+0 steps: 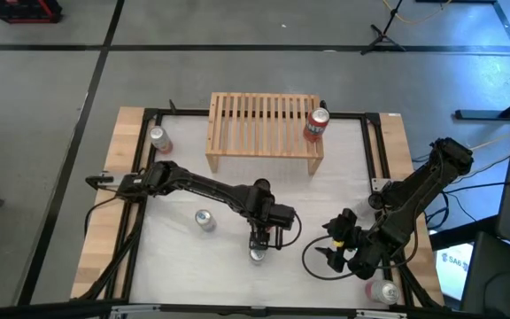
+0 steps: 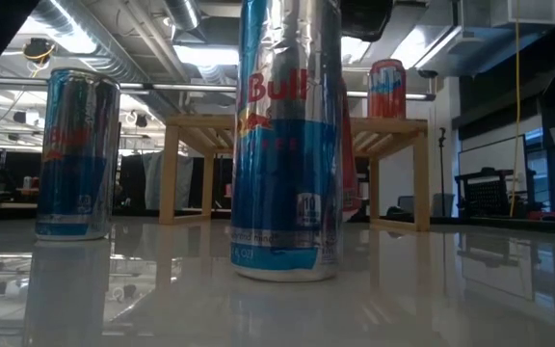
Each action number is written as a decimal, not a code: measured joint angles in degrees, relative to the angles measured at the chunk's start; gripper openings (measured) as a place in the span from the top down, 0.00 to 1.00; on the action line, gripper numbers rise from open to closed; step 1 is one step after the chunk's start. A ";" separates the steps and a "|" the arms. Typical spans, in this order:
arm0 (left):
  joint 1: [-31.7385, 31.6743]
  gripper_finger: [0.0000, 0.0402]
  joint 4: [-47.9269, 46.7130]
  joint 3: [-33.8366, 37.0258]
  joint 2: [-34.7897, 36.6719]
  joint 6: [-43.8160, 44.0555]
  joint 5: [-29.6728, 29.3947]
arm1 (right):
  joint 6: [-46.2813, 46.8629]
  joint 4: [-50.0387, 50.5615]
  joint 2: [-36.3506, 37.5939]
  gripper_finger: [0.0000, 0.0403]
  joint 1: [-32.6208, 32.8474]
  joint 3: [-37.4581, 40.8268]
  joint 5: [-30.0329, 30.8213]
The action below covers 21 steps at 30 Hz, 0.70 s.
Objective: Place canned beverage on shelf
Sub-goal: Put the red soda can aligned with the other red soda can on the shelf
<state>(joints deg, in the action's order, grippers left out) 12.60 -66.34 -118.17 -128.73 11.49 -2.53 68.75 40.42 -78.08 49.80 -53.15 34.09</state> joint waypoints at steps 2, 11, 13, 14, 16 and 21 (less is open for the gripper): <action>0.00 0.26 0.53 0.00 0.02 -0.02 0.05 | 0.00 -0.04 0.00 0.12 0.00 0.00 -0.01; 0.00 0.26 0.83 0.04 0.02 0.06 0.18 | 0.04 -0.09 0.00 0.12 0.00 0.00 0.00; 0.00 0.26 1.07 0.04 0.02 0.13 0.29 | 0.04 -0.09 0.00 0.12 0.00 0.00 0.00; 0.00 0.26 1.06 0.04 0.02 0.09 0.24 | 0.04 -0.09 0.00 0.12 0.00 0.00 0.00; 0.02 0.26 1.08 0.04 0.02 0.10 -0.22 | 0.07 -0.10 0.00 0.12 -0.01 0.00 -0.01; 0.00 0.24 1.08 0.11 0.02 0.37 -0.95 | 0.09 -0.11 0.00 0.12 0.00 0.00 -0.02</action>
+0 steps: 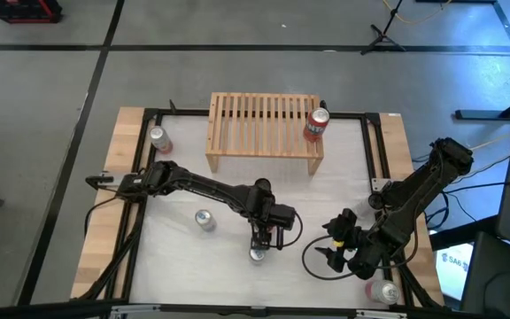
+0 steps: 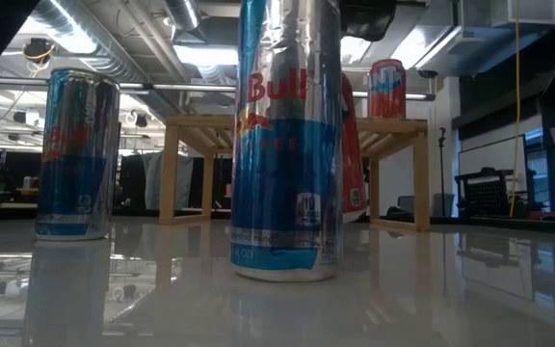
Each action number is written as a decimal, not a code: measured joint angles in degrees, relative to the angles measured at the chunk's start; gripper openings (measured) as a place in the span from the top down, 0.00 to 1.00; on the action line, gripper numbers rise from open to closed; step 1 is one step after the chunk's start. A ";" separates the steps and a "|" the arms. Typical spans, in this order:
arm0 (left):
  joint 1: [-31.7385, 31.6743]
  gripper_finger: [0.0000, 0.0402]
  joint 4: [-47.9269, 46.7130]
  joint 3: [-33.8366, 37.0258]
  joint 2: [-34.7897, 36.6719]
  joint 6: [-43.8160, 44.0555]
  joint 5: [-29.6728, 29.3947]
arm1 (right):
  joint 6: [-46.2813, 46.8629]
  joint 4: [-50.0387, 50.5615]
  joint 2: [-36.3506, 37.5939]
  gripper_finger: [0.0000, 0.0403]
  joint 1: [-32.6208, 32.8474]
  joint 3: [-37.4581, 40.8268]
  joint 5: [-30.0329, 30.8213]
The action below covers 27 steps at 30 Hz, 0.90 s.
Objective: Place canned beverage on shelf
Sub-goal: Put the red soda can aligned with the other red soda can on the shelf
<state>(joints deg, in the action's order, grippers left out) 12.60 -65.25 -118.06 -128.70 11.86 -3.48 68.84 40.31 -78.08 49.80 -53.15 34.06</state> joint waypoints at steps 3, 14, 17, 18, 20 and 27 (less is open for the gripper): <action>0.00 0.22 -0.02 0.00 0.00 -0.02 0.11 | 0.02 0.00 0.00 0.12 0.00 0.00 -0.04; 0.04 0.18 0.17 0.00 0.00 -0.44 0.13 | -0.07 0.00 0.00 0.12 -0.02 0.00 -0.11; 0.04 0.18 0.17 0.00 0.00 -0.44 0.09 | -0.07 0.00 0.00 0.12 0.00 0.00 -0.13; 0.04 0.18 0.19 0.00 0.00 -0.42 0.01 | -0.07 0.00 0.00 0.12 0.00 0.00 -0.13; 0.04 0.19 0.17 -0.03 0.00 -0.45 -0.02 | -0.07 0.00 0.00 0.12 -0.01 0.00 -0.13; 0.95 0.19 -3.73 -5.93 -0.15 -0.48 -1.37 | -0.09 -0.57 0.00 0.12 0.00 0.00 -0.61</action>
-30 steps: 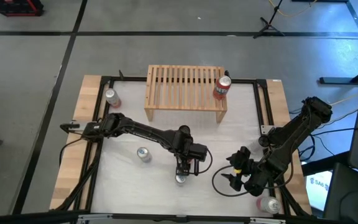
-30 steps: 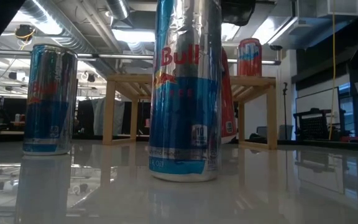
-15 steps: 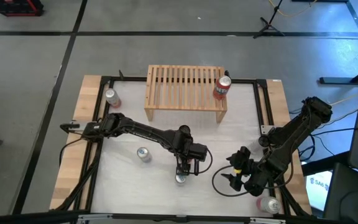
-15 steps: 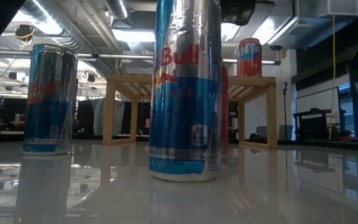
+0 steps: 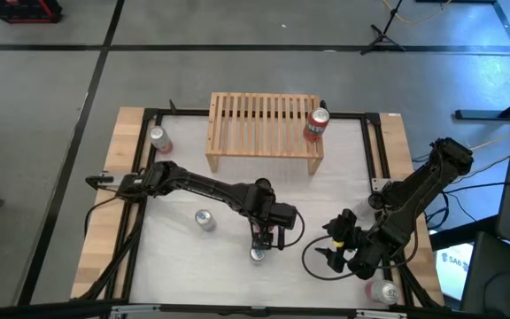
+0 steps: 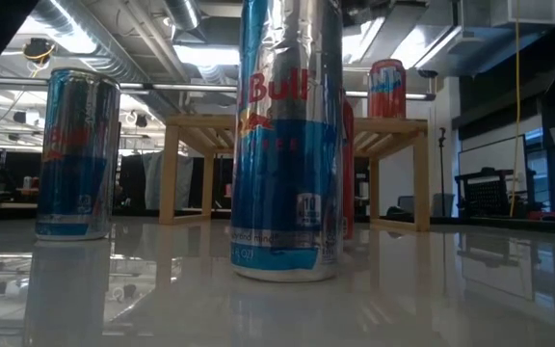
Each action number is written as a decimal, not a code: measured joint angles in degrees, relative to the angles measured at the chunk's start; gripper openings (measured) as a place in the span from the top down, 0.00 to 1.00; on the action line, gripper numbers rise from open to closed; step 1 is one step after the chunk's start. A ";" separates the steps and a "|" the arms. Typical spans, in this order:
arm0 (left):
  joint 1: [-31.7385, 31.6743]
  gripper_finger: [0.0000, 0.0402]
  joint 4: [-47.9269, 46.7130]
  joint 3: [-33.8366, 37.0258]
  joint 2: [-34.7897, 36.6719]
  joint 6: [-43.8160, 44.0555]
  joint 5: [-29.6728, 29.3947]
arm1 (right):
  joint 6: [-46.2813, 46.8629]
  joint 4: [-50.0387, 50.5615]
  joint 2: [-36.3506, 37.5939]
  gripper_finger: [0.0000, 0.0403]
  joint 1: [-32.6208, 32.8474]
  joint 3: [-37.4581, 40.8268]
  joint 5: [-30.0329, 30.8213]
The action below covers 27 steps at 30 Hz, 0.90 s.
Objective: Place canned beverage on shelf
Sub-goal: Put the red soda can aligned with the other red soda can on the shelf
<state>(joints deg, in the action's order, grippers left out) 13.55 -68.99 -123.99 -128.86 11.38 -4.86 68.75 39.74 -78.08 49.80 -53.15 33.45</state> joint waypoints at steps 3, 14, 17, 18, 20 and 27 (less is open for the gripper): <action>0.90 0.19 -4.04 -4.75 0.00 0.00 -1.91 | -0.02 -1.11 0.00 0.12 -0.02 0.00 0.07; 3.90 0.19 -11.16 -5.17 12.86 5.14 -8.64 | -9.61 -18.86 0.00 0.12 -4.60 -0.09 2.25; 5.20 0.19 -11.09 -0.26 18.01 7.06 -12.32 | -16.89 -23.99 0.00 0.12 -8.62 -0.09 1.58; 5.53 0.19 -11.02 1.77 19.96 8.03 -13.08 | -19.16 -25.36 0.00 0.12 -10.12 -0.09 1.04; 6.60 0.19 -10.53 7.26 24.51 10.00 -14.47 | -23.95 -28.67 0.00 0.12 -12.92 -0.09 -1.09; 12.12 0.19 -0.61 33.27 43.46 19.40 -15.18 | -36.31 -30.05 -4.78 0.12 -21.20 -7.13 -9.43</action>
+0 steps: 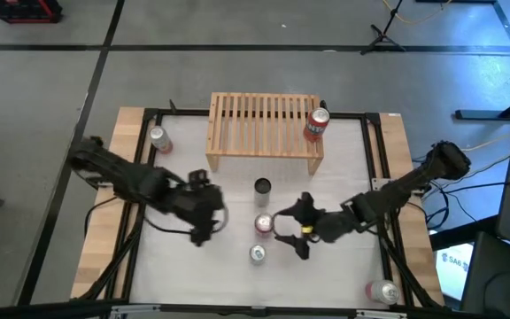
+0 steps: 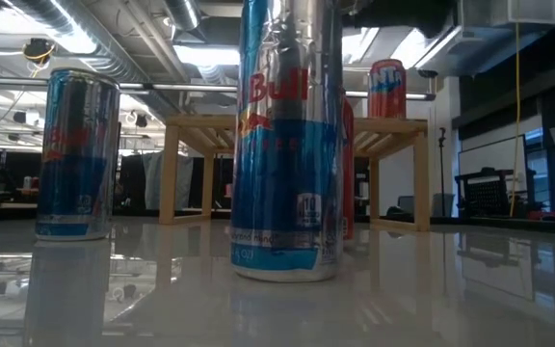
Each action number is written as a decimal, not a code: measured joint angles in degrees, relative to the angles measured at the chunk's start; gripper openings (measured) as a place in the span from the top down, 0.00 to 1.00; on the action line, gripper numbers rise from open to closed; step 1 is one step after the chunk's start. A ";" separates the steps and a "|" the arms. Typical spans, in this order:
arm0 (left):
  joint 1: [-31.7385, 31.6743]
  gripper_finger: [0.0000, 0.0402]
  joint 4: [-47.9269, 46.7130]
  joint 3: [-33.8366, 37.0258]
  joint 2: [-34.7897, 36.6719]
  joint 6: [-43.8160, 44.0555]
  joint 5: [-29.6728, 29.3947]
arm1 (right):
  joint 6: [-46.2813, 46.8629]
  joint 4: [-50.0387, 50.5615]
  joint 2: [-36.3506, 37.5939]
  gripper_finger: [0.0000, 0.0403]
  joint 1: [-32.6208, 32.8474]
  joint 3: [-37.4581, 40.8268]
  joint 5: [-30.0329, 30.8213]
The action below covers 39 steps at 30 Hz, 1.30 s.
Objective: Place canned beverage on shelf
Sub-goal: Put the red soda can aligned with the other red soda can on the shelf
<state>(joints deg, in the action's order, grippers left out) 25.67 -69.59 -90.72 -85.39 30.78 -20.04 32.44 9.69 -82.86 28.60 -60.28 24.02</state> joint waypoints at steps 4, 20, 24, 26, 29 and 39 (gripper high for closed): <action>3.05 0.19 6.30 12.29 9.99 6.23 -2.06 | -1.35 7.88 -4.64 0.12 -3.85 -7.27 -3.92; 7.45 0.19 9.91 26.86 24.05 5.61 -9.24 | 5.48 35.06 -25.21 0.12 -11.17 -30.86 -13.12; 7.43 0.19 10.19 26.86 23.98 3.25 -9.59 | 6.70 35.29 -26.33 0.12 -11.04 -30.99 -15.16; 7.39 0.19 10.33 26.86 23.92 1.91 -9.80 | 6.96 35.37 -27.03 0.12 -11.00 -31.01 -15.17; 7.39 0.19 10.31 26.86 23.94 1.53 -10.92 | 6.99 35.98 -27.93 0.12 -10.99 -31.01 -14.76; 7.37 0.19 10.33 26.86 23.92 0.36 -11.05 | 6.63 36.66 -30.74 0.29 -10.99 -30.97 -15.51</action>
<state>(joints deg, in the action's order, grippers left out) 33.04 -59.27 -63.86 -61.47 31.14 -31.09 39.07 46.35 -113.60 17.61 -91.24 8.51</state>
